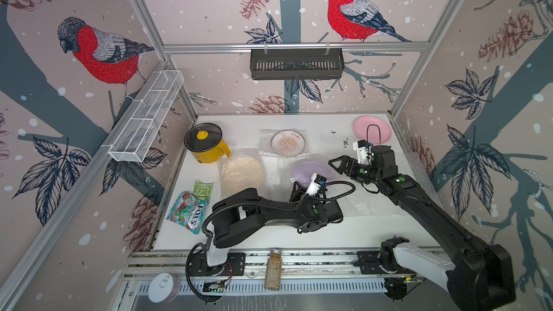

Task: Unpack dinner plates from bubble wrap
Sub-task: Adjust the bubble wrap on the bubble wrap, then unwrap the bubble wrap.

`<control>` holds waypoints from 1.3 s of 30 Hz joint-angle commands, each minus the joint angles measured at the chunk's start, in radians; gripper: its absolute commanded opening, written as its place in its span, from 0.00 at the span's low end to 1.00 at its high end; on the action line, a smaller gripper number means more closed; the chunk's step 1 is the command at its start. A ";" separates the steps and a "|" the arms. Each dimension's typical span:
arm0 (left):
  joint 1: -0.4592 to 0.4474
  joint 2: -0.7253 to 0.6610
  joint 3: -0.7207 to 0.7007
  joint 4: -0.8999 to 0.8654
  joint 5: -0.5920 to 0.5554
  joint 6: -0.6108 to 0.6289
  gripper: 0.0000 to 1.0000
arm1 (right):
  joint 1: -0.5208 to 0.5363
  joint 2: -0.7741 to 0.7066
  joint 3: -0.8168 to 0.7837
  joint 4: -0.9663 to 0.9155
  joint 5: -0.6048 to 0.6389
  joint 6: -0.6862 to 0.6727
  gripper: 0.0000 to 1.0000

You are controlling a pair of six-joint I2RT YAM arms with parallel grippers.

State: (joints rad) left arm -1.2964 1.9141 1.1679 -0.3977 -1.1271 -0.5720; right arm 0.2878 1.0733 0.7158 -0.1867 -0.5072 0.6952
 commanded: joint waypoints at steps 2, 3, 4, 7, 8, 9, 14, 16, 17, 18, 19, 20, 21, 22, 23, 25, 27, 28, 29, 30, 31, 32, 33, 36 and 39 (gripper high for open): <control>-0.003 -0.019 -0.013 0.173 0.162 0.096 0.40 | 0.000 -0.012 -0.004 -0.009 0.039 -0.023 0.99; -0.003 -0.022 -0.013 0.172 0.178 0.089 0.43 | 0.000 -0.015 -0.006 -0.014 0.047 -0.028 0.99; -0.003 -0.031 -0.016 0.175 0.202 0.085 0.46 | 0.001 -0.016 -0.007 -0.019 0.058 -0.029 0.99; -0.002 -0.076 -0.041 0.197 0.285 0.080 0.57 | 0.001 -0.015 -0.013 -0.033 0.087 -0.040 0.99; -0.001 -0.092 -0.049 0.202 0.312 0.081 0.61 | 0.001 -0.014 -0.012 -0.039 0.099 -0.044 0.99; -0.001 -0.108 -0.057 0.208 0.352 0.087 0.65 | 0.002 -0.014 -0.013 -0.047 0.118 -0.048 0.99; 0.001 -0.182 -0.089 0.235 0.540 0.116 0.80 | 0.008 -0.007 -0.026 -0.056 0.198 -0.055 0.99; 0.016 -0.234 -0.123 0.260 0.646 0.116 0.83 | 0.022 0.001 -0.029 -0.060 0.235 -0.059 0.99; 0.025 -0.265 -0.145 0.274 0.691 0.108 0.84 | 0.028 0.005 -0.029 -0.063 0.253 -0.060 0.99; 0.043 -0.306 -0.176 0.299 0.756 0.095 0.85 | 0.042 0.010 -0.029 -0.067 0.271 -0.063 0.99; 0.065 -0.356 -0.227 0.333 0.822 0.079 0.86 | 0.055 0.015 -0.028 -0.070 0.296 -0.066 0.99; 0.091 -0.401 -0.266 0.362 0.880 0.061 0.87 | 0.070 0.020 -0.027 -0.071 0.317 -0.067 0.99; 0.127 -0.460 -0.315 0.400 0.951 0.036 0.89 | 0.089 0.027 -0.026 -0.072 0.344 -0.070 0.99; 0.167 -0.519 -0.362 0.436 1.015 0.013 0.91 | 0.110 0.039 -0.023 -0.073 0.367 -0.071 0.99; 0.198 -0.566 -0.399 0.462 1.054 -0.007 0.93 | 0.132 0.054 -0.019 -0.073 0.386 -0.070 0.99; 0.260 -0.656 -0.465 0.503 1.109 -0.042 0.96 | 0.186 0.092 -0.004 -0.071 0.439 -0.070 0.99; 0.322 -0.703 -0.502 0.518 1.170 -0.057 0.97 | 0.233 0.138 0.017 -0.072 0.484 -0.070 0.99; 0.358 -0.715 -0.516 0.523 1.207 -0.065 0.97 | 0.256 0.164 0.028 -0.072 0.507 -0.070 0.99; 0.385 -0.722 -0.527 0.526 1.231 -0.072 0.97 | 0.273 0.187 0.036 -0.073 0.528 -0.069 1.00; 0.410 -0.726 -0.535 0.531 1.258 -0.078 0.97 | 0.292 0.224 0.049 -0.077 0.552 -0.066 1.00; 0.435 -0.726 -0.544 0.541 1.287 -0.087 0.97 | 0.305 0.252 0.057 -0.077 0.564 -0.063 0.97; 0.453 -0.724 -0.552 0.554 1.312 -0.095 0.97 | 0.314 0.274 0.061 -0.074 0.573 -0.062 0.95; 0.470 -0.715 -0.557 0.572 1.337 -0.102 0.97 | 0.321 0.295 0.065 -0.075 0.587 -0.056 0.92; 0.486 -0.661 -0.537 0.592 1.371 -0.100 0.97 | 0.334 0.335 0.071 -0.084 0.652 -0.035 0.84; 0.487 -0.566 -0.486 0.590 1.409 -0.092 0.96 | 0.341 0.353 0.068 -0.091 0.694 -0.020 0.76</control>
State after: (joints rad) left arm -0.8131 1.2972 0.6449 0.1383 0.2005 -0.6556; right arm 0.6216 1.4143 0.7788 -0.2630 0.1013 0.6556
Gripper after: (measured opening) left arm 0.965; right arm 0.765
